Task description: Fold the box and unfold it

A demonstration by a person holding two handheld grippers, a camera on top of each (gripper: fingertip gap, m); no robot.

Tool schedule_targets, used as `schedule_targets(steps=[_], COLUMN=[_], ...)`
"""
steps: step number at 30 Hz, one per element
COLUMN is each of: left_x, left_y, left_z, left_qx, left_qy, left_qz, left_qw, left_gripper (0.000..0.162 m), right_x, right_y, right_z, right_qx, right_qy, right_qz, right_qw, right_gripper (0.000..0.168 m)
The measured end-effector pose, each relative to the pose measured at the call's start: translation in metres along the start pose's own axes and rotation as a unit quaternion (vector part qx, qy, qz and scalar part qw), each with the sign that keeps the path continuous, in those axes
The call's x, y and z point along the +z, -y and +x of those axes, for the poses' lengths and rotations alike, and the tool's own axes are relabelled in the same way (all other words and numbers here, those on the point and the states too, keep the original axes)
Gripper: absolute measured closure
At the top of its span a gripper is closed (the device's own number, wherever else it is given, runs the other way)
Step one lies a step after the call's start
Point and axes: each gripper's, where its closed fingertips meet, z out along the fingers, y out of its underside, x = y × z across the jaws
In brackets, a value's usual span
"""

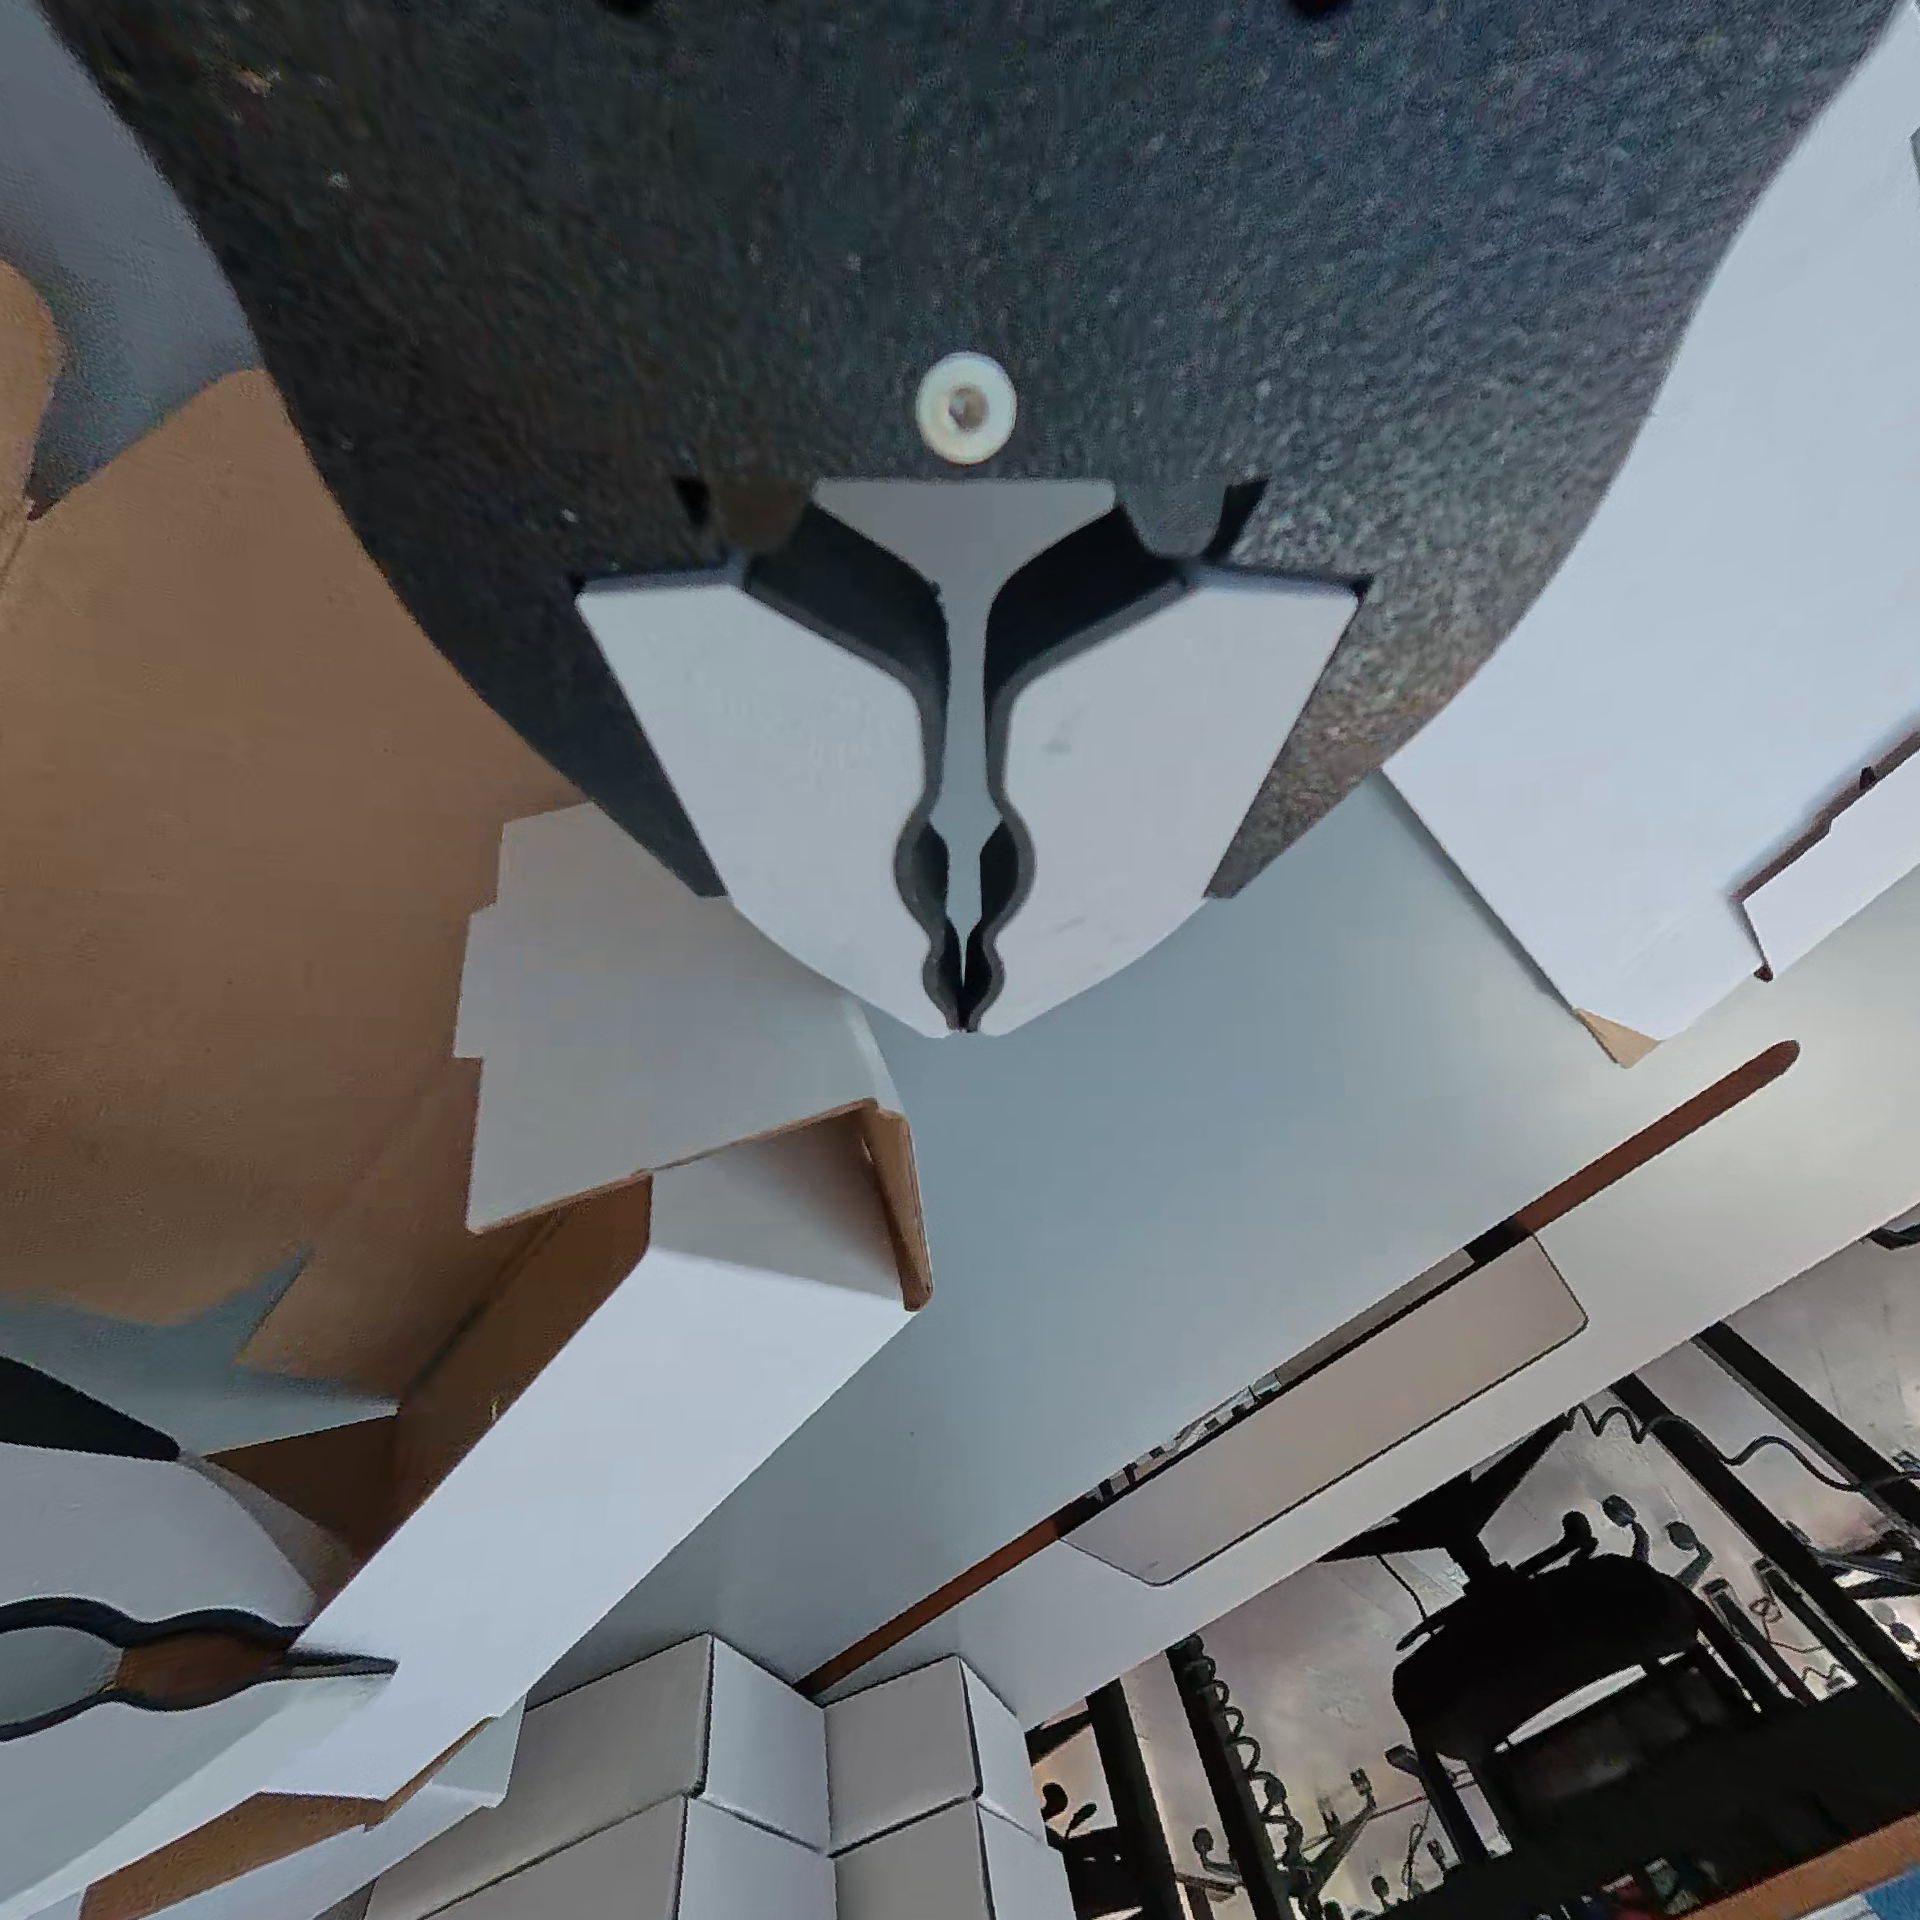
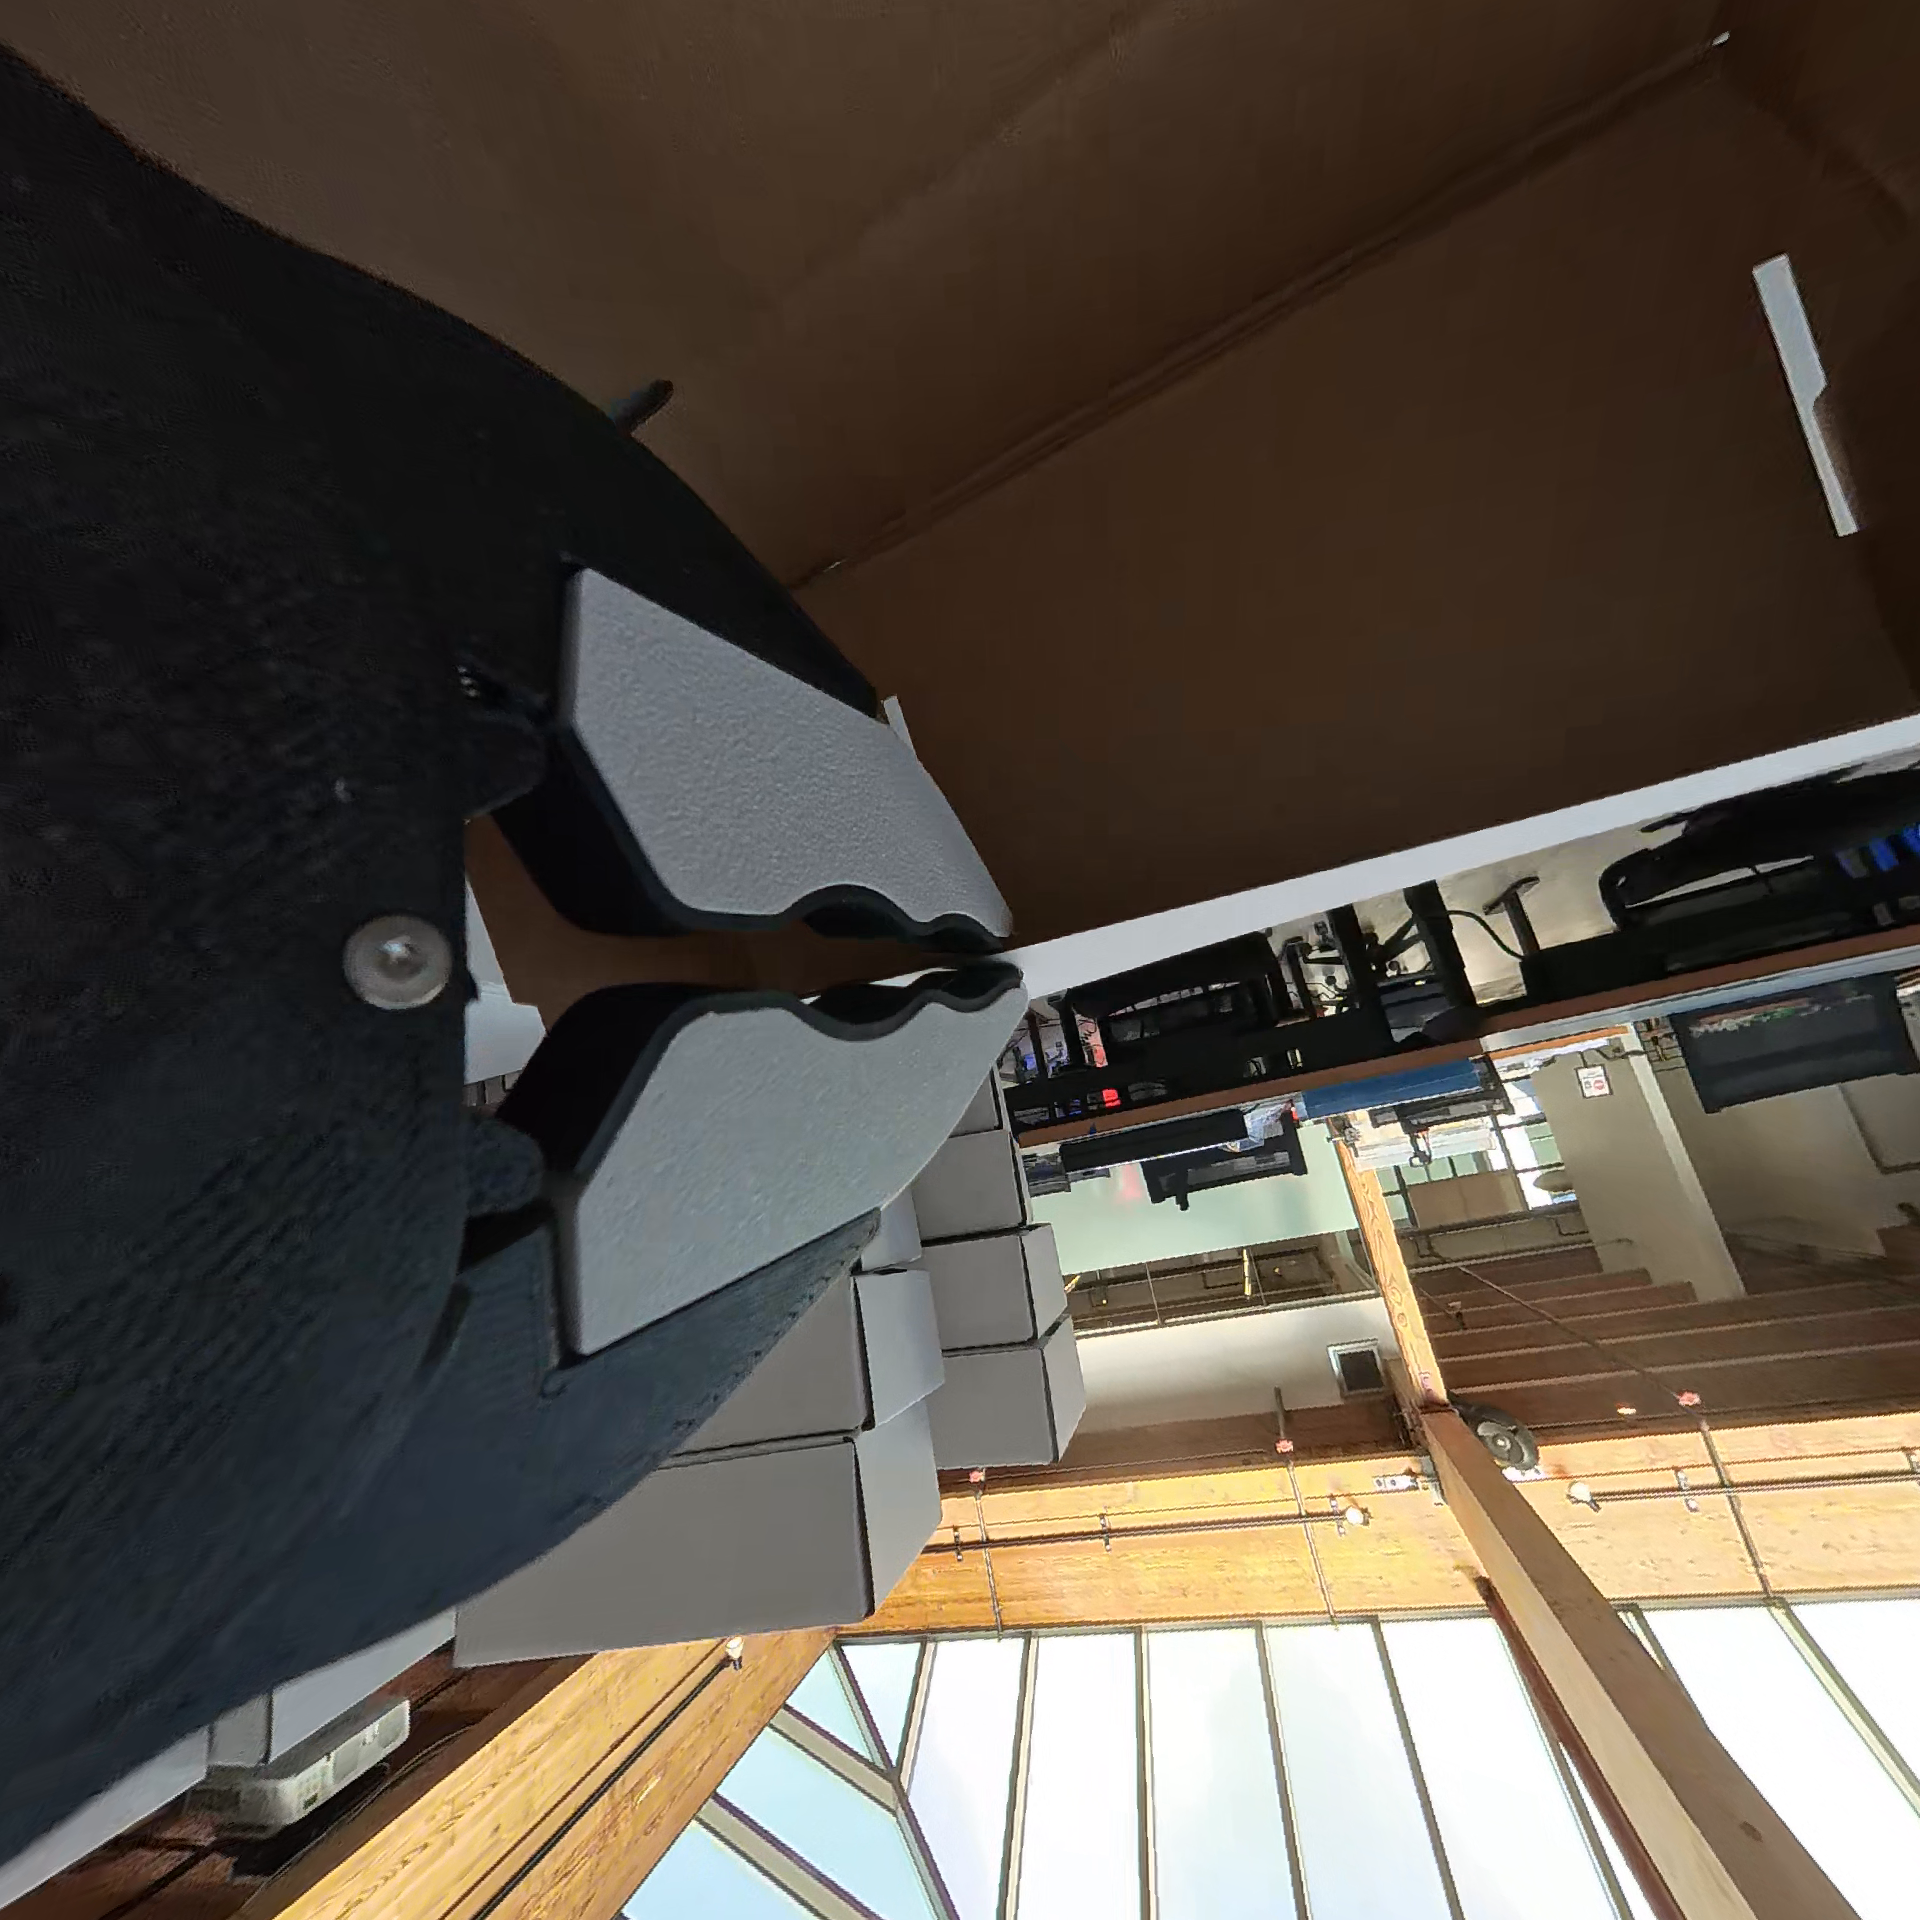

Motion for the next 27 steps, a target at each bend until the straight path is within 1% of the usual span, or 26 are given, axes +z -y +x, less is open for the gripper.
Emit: schedule_targets(steps=[3,5,7,12,16,18,22,24,27], left_x=[0.004,0.007,0.009,0.003,-0.008,-0.015,-0.021,-0.023,-0.026], left_y=[0.008,0.009,0.002,-0.008,-0.019,-0.018,-0.019,-0.019,-0.018], left_z=[0.021,0.027,0.027,0.036,0.041,0.044,0.052,0.054,0.054], left_qx=[-0.016,-0.012,-0.009,-0.029,-0.022,-0.015,0.004,0.005,-0.004], left_qy=[-0.042,-0.05,-0.061,-0.138,-0.196,-0.218,-0.239,-0.248,-0.262], left_qz=[0.019,0.019,0.012,0.036,0.043,0.056,0.06,0.059,0.063], left_qw=[0.999,0.998,0.998,0.989,0.979,0.974,0.969,0.967,0.963], left_gripper=[0.162,0.162,0.162,0.162,0.149,0.148,0.159,0.16,0.153], right_x=[0.002,-0.002,-0.008,-0.023,-0.029,-0.031,-0.03,-0.029,-0.028], right_y=[-0.001,0.0,0.001,0.001,0.002,0.001,0.001,0.001,0.001], right_z=[0.0,-0.001,-0.001,-0.004,-0.005,-0.006,-0.006,-0.006,-0.005], right_qx=[0.003,-0.011,-0.034,-0.086,-0.099,-0.1,-0.104,-0.099,-0.098], right_qy=[0.002,-0.005,-0.014,-0.038,-0.033,-0.029,-0.017,-0.005,0.006], right_qz=[-0.006,-0.003,0.002,0.022,0.037,0.043,0.044,0.045,0.054], right_qw=[1.0,1.0,0.999,0.995,0.994,0.994,0.993,0.994,0.994], right_gripper=[0.165,0.165,0.165,0.165,0.165,0.164,0.164,0.164,0.164])
